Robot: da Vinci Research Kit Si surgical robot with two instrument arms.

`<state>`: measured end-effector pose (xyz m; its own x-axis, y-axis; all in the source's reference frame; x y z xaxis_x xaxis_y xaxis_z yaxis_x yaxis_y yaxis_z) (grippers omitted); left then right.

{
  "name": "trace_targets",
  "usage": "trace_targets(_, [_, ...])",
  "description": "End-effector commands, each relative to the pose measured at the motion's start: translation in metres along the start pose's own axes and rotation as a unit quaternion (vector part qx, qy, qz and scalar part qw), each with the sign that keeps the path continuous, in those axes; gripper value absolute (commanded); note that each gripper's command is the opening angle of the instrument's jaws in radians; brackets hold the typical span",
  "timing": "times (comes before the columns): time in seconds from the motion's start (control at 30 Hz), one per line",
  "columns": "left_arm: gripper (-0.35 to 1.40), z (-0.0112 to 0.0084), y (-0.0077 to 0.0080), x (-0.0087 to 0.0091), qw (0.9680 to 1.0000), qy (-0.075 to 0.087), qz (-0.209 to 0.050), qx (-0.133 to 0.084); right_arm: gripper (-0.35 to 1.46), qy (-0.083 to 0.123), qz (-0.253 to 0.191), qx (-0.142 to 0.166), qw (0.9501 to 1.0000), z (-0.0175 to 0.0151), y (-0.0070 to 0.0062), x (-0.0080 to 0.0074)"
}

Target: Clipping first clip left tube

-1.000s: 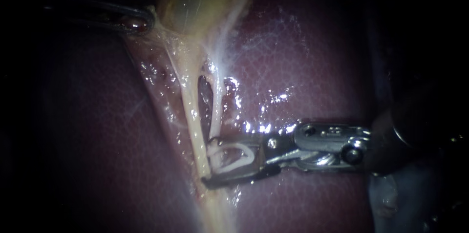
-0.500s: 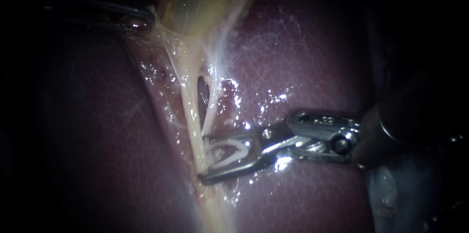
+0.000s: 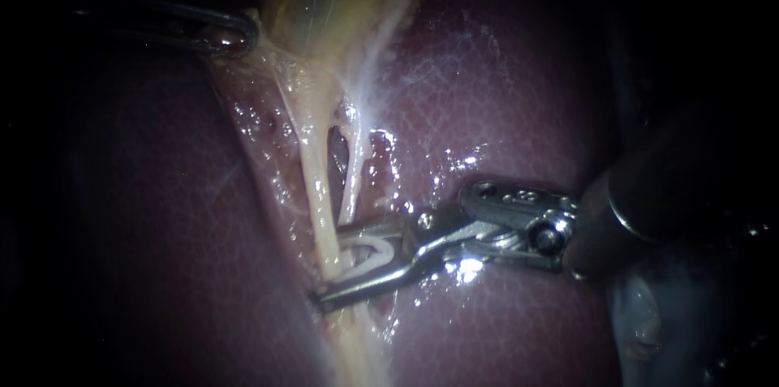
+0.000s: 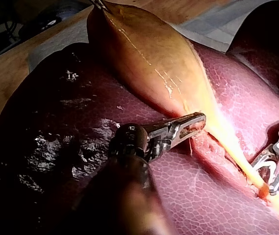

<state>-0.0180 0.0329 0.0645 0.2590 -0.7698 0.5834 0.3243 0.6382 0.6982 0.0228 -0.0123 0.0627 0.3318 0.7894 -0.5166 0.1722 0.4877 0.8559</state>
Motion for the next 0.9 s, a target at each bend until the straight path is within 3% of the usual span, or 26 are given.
trace_targets(0.03, [-0.35,0.0,0.0,0.0,1.0,0.0,0.0,0.0,0.49,0.0,0.0,0.0,1.0,0.0,-0.0001,0.0])
trace_targets(0.23, [-0.35,0.0,0.0,0.0,1.0,0.0,0.0,0.0,0.49,0.008,0.0,0.01,0.9999,0.0004,-0.0003,0.0002])
trace_targets(0.5, [-0.35,0.0001,0.0,0.0,1.0,0.0,0.0,-0.001,0.47,0.022,-0.011,0.071,0.9972,0.0015,-0.001,0.0007])
trace_targets(0.9, [-0.35,0.0002,0.0001,0.0001,1.0,0.0,0.0,-0.001,0.41,0.051,0.01,0.159,0.9859,0.0025,-0.0013,0.0011])
